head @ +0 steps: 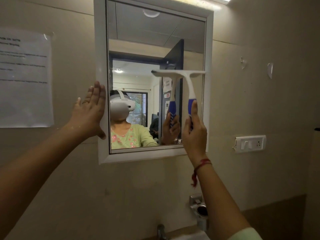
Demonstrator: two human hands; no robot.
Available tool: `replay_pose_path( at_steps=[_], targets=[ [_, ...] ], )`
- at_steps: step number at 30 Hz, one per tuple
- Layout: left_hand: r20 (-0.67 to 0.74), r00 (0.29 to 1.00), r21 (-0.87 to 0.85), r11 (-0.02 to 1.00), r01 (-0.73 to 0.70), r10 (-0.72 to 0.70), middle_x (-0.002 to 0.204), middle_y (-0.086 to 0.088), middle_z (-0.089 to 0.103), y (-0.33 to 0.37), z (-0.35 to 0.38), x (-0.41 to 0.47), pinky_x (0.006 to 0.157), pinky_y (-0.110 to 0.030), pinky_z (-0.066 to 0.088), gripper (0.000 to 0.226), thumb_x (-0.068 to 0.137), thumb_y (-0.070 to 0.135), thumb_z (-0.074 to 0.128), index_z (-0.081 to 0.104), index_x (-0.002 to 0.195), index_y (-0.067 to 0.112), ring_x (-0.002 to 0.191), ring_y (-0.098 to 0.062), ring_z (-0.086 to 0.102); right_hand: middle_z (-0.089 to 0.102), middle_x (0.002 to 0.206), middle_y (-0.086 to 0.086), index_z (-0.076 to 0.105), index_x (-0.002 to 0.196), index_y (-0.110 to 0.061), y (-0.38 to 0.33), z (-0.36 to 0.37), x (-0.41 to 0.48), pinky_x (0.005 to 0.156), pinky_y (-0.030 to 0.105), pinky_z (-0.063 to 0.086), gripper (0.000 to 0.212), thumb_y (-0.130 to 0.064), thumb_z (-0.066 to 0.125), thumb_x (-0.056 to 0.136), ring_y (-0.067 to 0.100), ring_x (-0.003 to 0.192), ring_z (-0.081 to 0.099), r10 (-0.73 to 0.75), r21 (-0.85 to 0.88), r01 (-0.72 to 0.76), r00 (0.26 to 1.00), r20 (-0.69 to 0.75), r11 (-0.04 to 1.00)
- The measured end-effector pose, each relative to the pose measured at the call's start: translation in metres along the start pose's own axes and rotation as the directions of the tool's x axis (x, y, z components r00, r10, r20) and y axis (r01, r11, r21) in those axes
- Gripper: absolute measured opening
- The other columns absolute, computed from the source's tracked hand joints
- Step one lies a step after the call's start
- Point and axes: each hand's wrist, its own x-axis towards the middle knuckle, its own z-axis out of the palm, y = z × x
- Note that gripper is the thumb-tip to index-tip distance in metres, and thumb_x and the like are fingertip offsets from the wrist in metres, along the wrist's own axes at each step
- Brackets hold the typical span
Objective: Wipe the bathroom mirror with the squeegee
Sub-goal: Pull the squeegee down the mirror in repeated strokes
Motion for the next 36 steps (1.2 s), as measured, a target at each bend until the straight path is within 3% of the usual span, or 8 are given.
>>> replay_pose_path(
  at_steps=[8,12,15,21,25,28,31,36],
  targets=[
    [-0.02,1.0,-0.02,1.0,-0.016,0.016,0.139,-0.001,-0.046,-0.002,0.004,0.002,0.115,-0.049,0.007,0.156,0.046,0.043,0.088,-0.035,0.137,0.013,0.142,-0.023,-0.021,0.054,0.085,0.004,0.008,0.143,-0.042,0.012,0.0,-0.043,0.061,0.033,0.054,0.055,-0.03,0.035,0.096,0.008,0.064,0.049,0.015,0.012,-0.015,0.999,0.032,1.0],
    [-0.033,0.999,-0.031,0.999,-0.02,0.019,0.142,-0.002,-0.043,-0.004,0.007,0.003,0.115,-0.05,0.006,0.157,0.045,0.04,0.089,-0.035,0.138,0.014,0.142,-0.024,-0.021,0.058,0.098,0.004,0.014,0.144,-0.032,0.017,-0.007,-0.091,0.066,0.028,0.055,0.059,-0.017,0.043,0.095,0.005,0.069,0.052,0.047,0.033,-0.049,0.997,0.059,0.998],
    [-0.038,0.999,-0.032,0.999,-0.02,0.018,0.147,-0.005,-0.038,-0.003,0.007,0.003,0.115,-0.051,0.007,0.158,0.043,0.039,0.09,-0.032,0.139,0.014,0.142,-0.025,-0.02,0.056,0.089,0.002,0.016,0.143,-0.03,0.011,-0.009,-0.085,0.06,0.023,0.05,0.057,-0.016,0.043,0.095,0.003,0.063,0.047,0.039,0.029,-0.04,0.998,0.042,0.999],
    [-0.031,0.999,-0.023,1.0,-0.017,0.016,0.149,-0.006,-0.037,-0.004,0.009,0.002,0.115,-0.051,0.01,0.156,0.046,0.041,0.089,-0.032,0.139,0.012,0.143,-0.025,-0.019,0.055,0.088,0.005,0.013,0.143,-0.037,-0.001,0.001,-0.029,0.064,0.039,0.055,0.051,-0.029,0.035,0.097,0.014,0.068,0.054,0.052,0.024,-0.052,0.999,0.007,0.998],
    [-0.027,0.999,-0.018,0.999,-0.029,0.028,0.148,-0.007,-0.038,-0.004,0.008,0.001,0.115,-0.05,0.01,0.155,0.047,0.041,0.088,-0.034,0.138,0.012,0.142,-0.025,-0.019,0.059,0.099,0.011,0.01,0.143,-0.039,0.011,-0.002,-0.065,0.067,0.03,0.055,0.053,-0.031,0.034,0.096,0.009,0.071,0.054,0.046,0.038,-0.047,0.998,0.041,0.998],
    [-0.021,0.999,-0.019,0.999,-0.032,0.032,0.148,-0.007,-0.037,-0.004,0.007,0.001,0.116,-0.049,0.01,0.154,0.048,0.041,0.088,-0.034,0.138,0.012,0.143,-0.025,-0.019,0.055,0.09,0.005,0.014,0.144,-0.033,0.024,-0.009,-0.106,0.062,0.022,0.05,0.055,-0.029,0.037,0.094,0.004,0.066,0.05,0.067,0.053,-0.07,0.996,0.063,0.996],
    [-0.024,0.999,-0.014,0.999,-0.032,0.032,0.149,-0.007,-0.037,-0.004,0.007,0.001,0.116,-0.049,0.01,0.154,0.048,0.041,0.088,-0.033,0.139,0.011,0.143,-0.026,-0.019,0.052,0.084,0.001,0.017,0.144,-0.027,0.025,-0.016,-0.121,0.058,0.022,0.048,0.056,-0.022,0.041,0.093,0.005,0.063,0.048,0.07,0.056,-0.075,0.994,0.083,0.996],
    [-0.037,0.999,-0.006,1.0,-0.029,0.029,0.149,-0.009,-0.035,-0.004,0.008,0.002,0.115,-0.049,0.011,0.155,0.047,0.042,0.088,-0.033,0.138,0.011,0.143,-0.026,-0.018,0.057,0.088,0.006,0.013,0.142,-0.041,0.01,-0.01,-0.072,0.061,0.025,0.052,0.057,-0.023,0.041,0.096,0.005,0.063,0.048,0.039,0.089,-0.043,0.998,0.043,0.995]
  ],
)
